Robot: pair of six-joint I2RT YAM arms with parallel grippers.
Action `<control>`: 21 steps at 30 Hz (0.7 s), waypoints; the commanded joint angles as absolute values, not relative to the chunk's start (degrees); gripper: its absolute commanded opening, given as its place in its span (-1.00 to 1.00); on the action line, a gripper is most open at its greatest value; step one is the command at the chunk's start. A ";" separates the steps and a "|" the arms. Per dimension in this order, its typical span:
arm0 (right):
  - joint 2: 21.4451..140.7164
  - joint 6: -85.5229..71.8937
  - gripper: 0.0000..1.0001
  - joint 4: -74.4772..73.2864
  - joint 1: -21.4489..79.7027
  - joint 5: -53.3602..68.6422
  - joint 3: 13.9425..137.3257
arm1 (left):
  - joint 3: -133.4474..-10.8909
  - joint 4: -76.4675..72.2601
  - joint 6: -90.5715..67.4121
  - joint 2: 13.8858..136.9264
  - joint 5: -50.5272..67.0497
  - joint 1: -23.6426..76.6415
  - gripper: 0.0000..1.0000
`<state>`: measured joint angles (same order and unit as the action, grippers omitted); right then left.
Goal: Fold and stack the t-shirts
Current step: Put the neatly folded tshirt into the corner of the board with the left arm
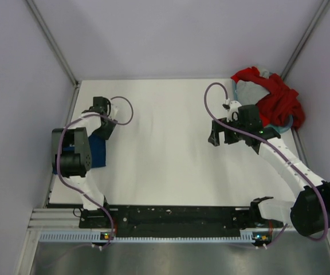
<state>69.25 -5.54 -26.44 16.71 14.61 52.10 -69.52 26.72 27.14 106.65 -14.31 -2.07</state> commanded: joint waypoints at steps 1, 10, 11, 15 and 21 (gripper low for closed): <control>67.50 -5.62 0.97 -25.05 16.52 14.41 51.94 | -68.12 27.50 25.66 98.89 -9.86 -2.11 0.43; 65.75 -7.12 0.97 -20.75 16.52 14.67 49.66 | -57.41 31.11 27.85 72.45 10.08 -0.18 0.97; 64.79 -7.47 0.97 -19.61 16.61 14.94 48.35 | -55.30 31.46 28.30 68.94 12.72 1.83 0.97; 59.78 -9.40 0.97 -11.28 16.52 13.63 40.81 | -44.16 29.72 31.81 55.32 21.07 3.08 0.97; 46.96 -12.39 0.97 7.36 16.44 6.52 22.09 | -21.66 5.41 22.18 42.73 16.45 3.08 0.97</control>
<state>54.61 -9.72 -7.99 16.69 11.97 31.20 -33.30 22.85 29.39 46.70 17.32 3.20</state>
